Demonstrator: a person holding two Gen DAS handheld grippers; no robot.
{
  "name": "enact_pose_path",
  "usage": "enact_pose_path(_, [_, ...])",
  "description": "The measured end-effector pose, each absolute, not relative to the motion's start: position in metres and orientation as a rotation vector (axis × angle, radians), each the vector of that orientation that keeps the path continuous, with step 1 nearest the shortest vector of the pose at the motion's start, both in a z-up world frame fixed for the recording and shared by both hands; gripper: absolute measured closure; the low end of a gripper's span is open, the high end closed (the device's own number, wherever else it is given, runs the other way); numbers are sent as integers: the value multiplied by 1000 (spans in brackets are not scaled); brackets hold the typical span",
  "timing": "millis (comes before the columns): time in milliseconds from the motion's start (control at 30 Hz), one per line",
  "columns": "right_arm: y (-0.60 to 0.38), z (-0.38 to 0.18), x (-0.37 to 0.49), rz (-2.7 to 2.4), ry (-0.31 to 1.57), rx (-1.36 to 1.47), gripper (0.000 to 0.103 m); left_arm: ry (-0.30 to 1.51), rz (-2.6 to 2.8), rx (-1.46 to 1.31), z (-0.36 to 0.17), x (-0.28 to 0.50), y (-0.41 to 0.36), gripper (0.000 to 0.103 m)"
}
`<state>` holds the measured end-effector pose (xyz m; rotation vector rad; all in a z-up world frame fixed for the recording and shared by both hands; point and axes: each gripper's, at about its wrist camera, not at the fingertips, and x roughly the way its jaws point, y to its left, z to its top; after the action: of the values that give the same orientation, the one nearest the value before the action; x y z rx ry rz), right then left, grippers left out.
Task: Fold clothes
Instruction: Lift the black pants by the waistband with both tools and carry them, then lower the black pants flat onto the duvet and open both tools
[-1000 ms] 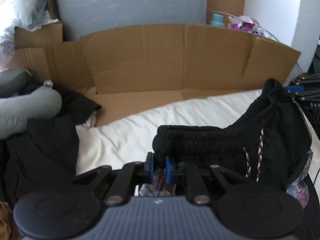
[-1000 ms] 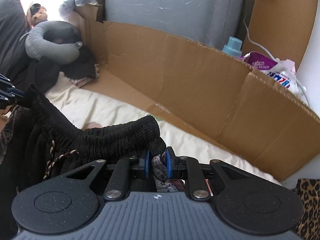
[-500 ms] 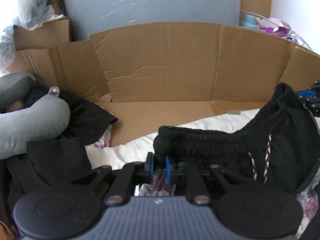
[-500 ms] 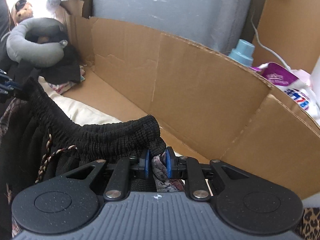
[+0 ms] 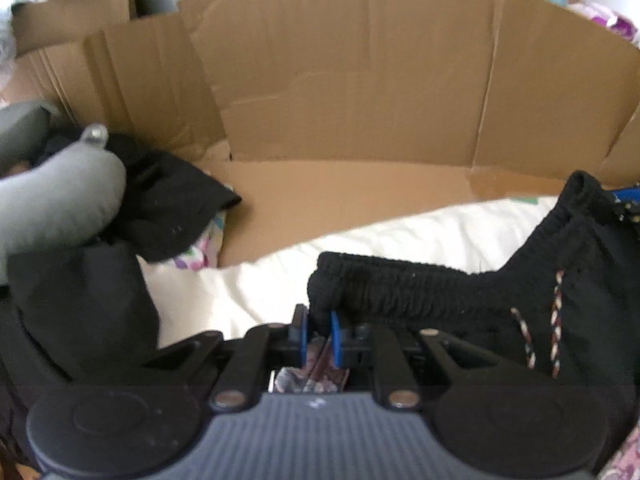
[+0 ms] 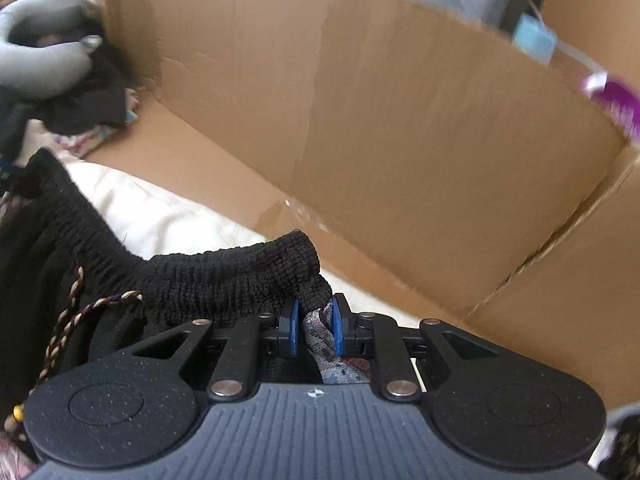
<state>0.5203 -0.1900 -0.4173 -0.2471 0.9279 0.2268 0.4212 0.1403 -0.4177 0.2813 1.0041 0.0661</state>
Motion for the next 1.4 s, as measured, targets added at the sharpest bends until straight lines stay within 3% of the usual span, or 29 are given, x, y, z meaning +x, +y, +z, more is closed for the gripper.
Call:
enact_pose_path(100, [-192, -427, 523, 206, 967, -211, 81, 1065, 75, 287, -431, 424, 140, 87])
enact_pose_path(200, [-198, -425, 518, 222, 980, -170, 61, 1069, 58, 302, -428, 419, 140, 86])
enact_pose_path(433, [-217, -402, 503, 276, 983, -39, 61, 1050, 50, 270, -403, 400, 142, 83])
enact_pose_path(567, [-217, -386, 484, 283, 957, -56, 61, 1025, 45, 283, -387, 381, 137, 77])
enact_pose_path(800, [-226, -360, 428, 317, 919, -15, 61, 1019, -45, 239, -367, 316, 114, 76])
enact_pose_path(1400, [-252, -348, 308, 288, 890, 30, 61, 1047, -93, -25, -387, 220, 49, 77])
